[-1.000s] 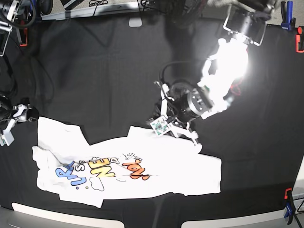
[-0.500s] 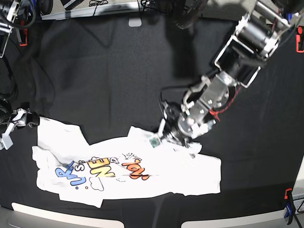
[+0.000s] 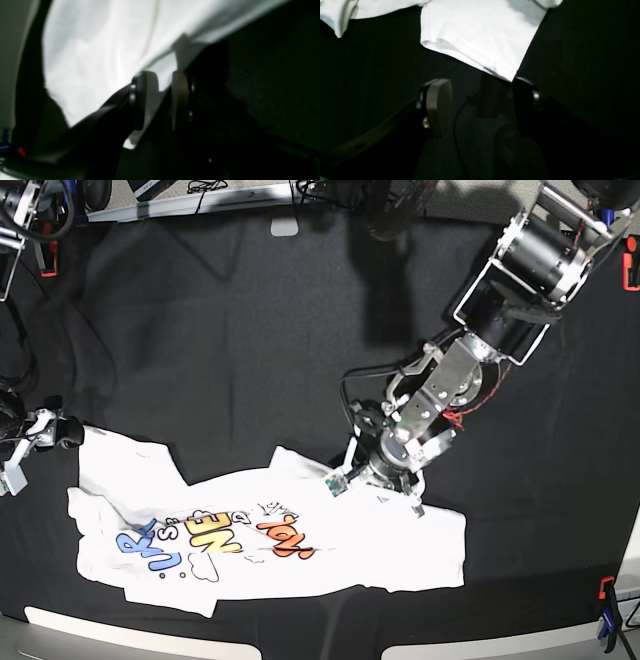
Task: Layout the t-shirt on the table in an organized manner, then fold the t-shirt properly
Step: 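Reach the left gripper to the shirt edge and grasp it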
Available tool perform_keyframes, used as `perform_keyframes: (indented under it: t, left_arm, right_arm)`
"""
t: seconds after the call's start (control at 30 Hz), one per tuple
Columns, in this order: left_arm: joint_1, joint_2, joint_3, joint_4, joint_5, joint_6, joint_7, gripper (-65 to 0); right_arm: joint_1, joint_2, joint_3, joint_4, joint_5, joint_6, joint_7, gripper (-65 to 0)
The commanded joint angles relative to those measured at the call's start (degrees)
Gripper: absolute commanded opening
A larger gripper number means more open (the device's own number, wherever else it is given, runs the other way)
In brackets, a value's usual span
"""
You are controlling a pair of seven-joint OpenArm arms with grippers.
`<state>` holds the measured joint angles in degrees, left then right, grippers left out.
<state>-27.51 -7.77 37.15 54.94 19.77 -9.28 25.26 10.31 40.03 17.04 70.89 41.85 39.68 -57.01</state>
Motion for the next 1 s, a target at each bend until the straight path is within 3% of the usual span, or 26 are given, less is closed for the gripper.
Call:
perform_keyframes:
  t: [0.0, 0.2, 0.3, 0.33, 0.47, 0.63, 0.77, 0.97]
  left_arm:
    - [-1.9, 0.09, -0.24, -0.68, 0.24, 0.48, -1.81, -49.3]
    - [-4.46, 0.26, -0.24, -7.98, 3.15, 1.16, -2.56, -50.2]
    - [-5.2, 0.42, -0.24, -7.98, 3.15, 1.14, -2.58, -64.5]
    - [-5.22, 0.61, -0.24, -7.91, 3.13, 1.14, -2.45, -65.0]
    - [-5.2, 1.05, -0.24, -5.44, 3.15, 1.14, 0.59, -65.0]
    - [-5.22, -0.44, -0.24, 5.62, 3.08, 1.14, 3.08, -65.0]
    - [-6.38, -1.4, -0.24, 13.22, -3.1, 1.05, 2.71, -65.0]
    - [-6.51, -1.66, -0.22, 13.84, -9.09, -5.46, 10.67, -64.0]
  right_arm:
    - [1.11, 1.7, 0.59, 0.9, 0.61, 0.32, 1.03, -27.3]
    - [1.11, 1.7, 0.59, 0.9, 0.96, 0.32, 1.07, -27.3]
    - [1.11, 1.7, 0.59, 0.9, 2.75, 0.32, 1.05, -27.3]
    - [1.11, 1.7, 0.59, 0.9, 3.32, 0.32, 1.05, -27.3]
    - [1.14, 1.7, 0.59, 0.9, 3.56, 0.32, 1.07, -27.3]
    - [1.14, 1.7, 0.59, 0.9, 3.56, 0.32, 1.11, -27.3]
    - [1.14, 1.7, 0.59, 0.9, 3.56, 0.32, 1.09, -27.3]
    - [1.11, 1.7, 0.59, 0.9, 3.58, 0.32, 1.07, -27.3]
